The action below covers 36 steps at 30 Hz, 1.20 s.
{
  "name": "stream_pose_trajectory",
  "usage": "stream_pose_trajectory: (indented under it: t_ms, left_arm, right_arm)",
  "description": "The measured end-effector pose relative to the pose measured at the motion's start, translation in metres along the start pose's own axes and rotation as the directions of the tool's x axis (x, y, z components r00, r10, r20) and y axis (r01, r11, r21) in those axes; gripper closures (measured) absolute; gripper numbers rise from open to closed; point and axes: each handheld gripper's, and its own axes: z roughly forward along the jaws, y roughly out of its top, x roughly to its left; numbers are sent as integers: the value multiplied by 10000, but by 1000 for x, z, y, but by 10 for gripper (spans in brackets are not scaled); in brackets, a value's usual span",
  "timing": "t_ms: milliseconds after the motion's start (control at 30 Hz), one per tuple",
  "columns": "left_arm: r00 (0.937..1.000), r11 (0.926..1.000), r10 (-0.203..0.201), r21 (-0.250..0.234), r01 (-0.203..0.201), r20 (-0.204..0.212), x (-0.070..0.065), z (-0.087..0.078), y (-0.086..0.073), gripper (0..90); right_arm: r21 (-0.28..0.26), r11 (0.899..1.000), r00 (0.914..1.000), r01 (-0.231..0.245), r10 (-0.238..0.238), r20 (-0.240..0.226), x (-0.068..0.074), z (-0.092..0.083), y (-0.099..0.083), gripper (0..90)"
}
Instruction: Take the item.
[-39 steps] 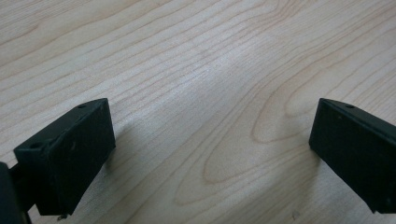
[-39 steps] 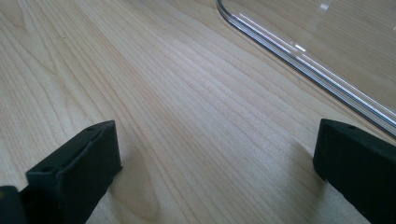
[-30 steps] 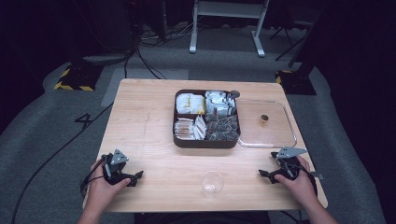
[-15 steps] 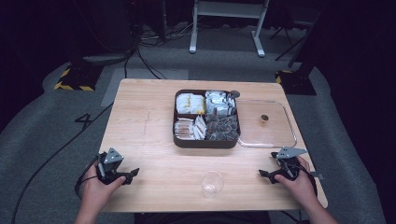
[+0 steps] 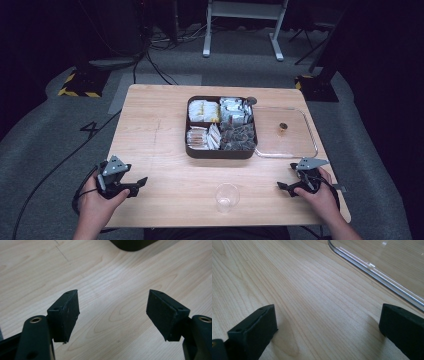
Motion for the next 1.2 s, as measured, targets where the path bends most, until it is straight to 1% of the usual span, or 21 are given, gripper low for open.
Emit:
stream_pose_trajectory:
  t_ms: [33, 67, 100, 167, 233, 267, 333, 367, 400, 500, 567, 600, 633, 667, 733, 833, 900, 933, 1100, 1167, 1200]
  left_arm:
    - [9999, 10000, 17, -77, -18, -109, -3, -2, 3, 270]
    - [9990, 9993, 343, -166, -347, -287, -8, -7, 8, 271]
    - [9990, 9993, 343, -166, -347, -287, -8, -7, 8, 272]
    - [9954, 9965, 832, -81, -837, -472, -15, -11, 16, 290]
    - [9970, 9968, 771, -191, -771, -45, -24, -12, 24, 312]
    - [9970, 9968, 771, -191, -771, -45, -24, -12, 24, 330]
    - [9958, 9960, 894, -61, -893, 206, -32, -12, 32, 344]
    - [9949, 9952, 980, -41, -980, 239, -37, -10, 38, 343]
    - [9949, 9952, 980, -41, -980, 239, -37, -10, 38, 341]
    - [9939, 9950, 992, -134, -987, 490, -44, -4, 50, 327]
    - [9935, 9947, 1022, -137, -1016, 492, -46, 0, 57, 322]
    - [9936, 9946, 1021, -214, -1012, 477, -48, 1, 60, 326]
    - [9936, 9940, 1022, -446, -1001, 486, -50, 3, 68, 345]
    - [9936, 9940, 1022, -446, -1001, 486, -50, 3, 68, 379]
    - [9914, 9935, 1052, -521, -1013, 783, -52, 6, 75, 391]
    - [9849, 9892, 1380, -649, -1317, 1043, -53, 16, 89, 396]
    - [9830, 9874, 1459, -773, -1377, 1118, -53, 20, 91, 390]
    - [9805, 9825, 1588, -1160, -1455, 1158, -53, 28, 96, 385]
    - [9773, 9802, 1630, -1352, -1447, 1357, -52, 42, 108, 400]
    - [9740, 9752, 1780, -1579, -1554, 1404, -52, 50, 118, 404]
    - [9740, 9752, 1780, -1579, -1554, 1404, -52, 50, 118, 404]
  right_arm:
    - [2, 10000, 10000, 1, -1, 1, 0, 0, 0, 15]
    - [0, 10000, 10000, 0, 0, 2, 0, 0, 0, 16]
    - [0, 10000, 10000, 0, 0, 2, 0, 0, 0, 16]
    - [-2, 10000, 10000, 1, -1, 2, 0, 0, 0, 16]
    - [-35, 10000, 10000, 9, -9, -1, 0, 0, 0, 21]
    - [-35, 10000, 10000, 9, -9, -1, 0, 0, 0, 21]
    - [-34, 10000, 10000, 27, -27, -30, 0, 0, 0, 21]
    - [-33, 10000, 10000, 24, -24, -29, 0, 0, 0, 21]
    - [-33, 10000, 10000, 24, -24, -29, 0, 0, 0, 21]
    - [-39, 10000, 10000, 24, -24, -18, 0, 0, 0, 22]
    - [-44, 10000, 10000, 25, -25, -10, 0, 0, 0, 22]
    - [-45, 10000, 10000, 27, -27, -11, 0, 0, 0, 22]
    - [-42, 10000, 10000, 26, -26, -12, 0, 0, 0, 22]
    - [-47, 10000, 10000, 26, -26, -17, 0, 0, 0, 22]
    - [-46, 10000, 10000, 27, -27, -18, 0, 0, 0, 22]
    - [-46, 10000, 10000, 26, -27, -17, 0, 0, 0, 22]
    - [-48, 10000, 10000, 29, -29, -16, 0, 0, 0, 22]
    - [-49, 10000, 10000, 26, -26, -18, 0, 0, 0, 22]
    - [-47, 10000, 10000, 26, -26, -18, 0, 0, 0, 22]
    - [-50, 10000, 10000, 29, -29, -21, 0, 0, 0, 22]
    - [-49, 10000, 10000, 28, -28, -20, 0, 0, 0, 22]
